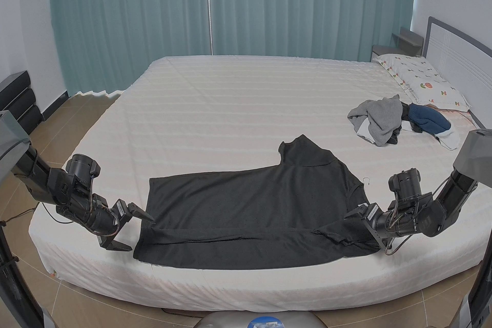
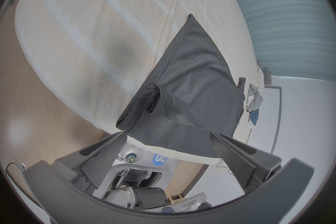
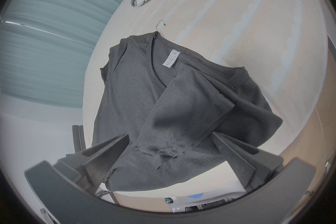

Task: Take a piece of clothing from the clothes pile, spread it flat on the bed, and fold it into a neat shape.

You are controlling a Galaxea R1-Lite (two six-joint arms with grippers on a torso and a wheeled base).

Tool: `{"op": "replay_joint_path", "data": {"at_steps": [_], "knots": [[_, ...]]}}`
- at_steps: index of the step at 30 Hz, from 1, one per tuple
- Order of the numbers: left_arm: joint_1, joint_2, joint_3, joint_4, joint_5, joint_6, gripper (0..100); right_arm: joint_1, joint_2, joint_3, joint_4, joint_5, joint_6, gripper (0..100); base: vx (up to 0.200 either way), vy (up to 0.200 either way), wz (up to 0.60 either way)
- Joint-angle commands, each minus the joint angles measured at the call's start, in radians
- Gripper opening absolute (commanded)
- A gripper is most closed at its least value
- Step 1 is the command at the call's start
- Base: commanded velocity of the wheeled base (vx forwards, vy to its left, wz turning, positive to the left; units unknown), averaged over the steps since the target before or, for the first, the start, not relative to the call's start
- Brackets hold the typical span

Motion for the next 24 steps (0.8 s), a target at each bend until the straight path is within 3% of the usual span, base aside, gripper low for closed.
{"op": "replay_joint_path", "data": {"at_steps": [1,24], "knots": [[0.000,-0.002,0.001,0.000,0.000,0.000,100,0.003,-0.028,0.015,0.002,0.000,-0.003,100,0.000,0.000,0.00],[-0.001,0.000,0.001,-0.002,0.002,0.001,100,0.009,0.056,-0.025,0.025,-0.007,0.000,100,0.000,0.000,0.00]]}}
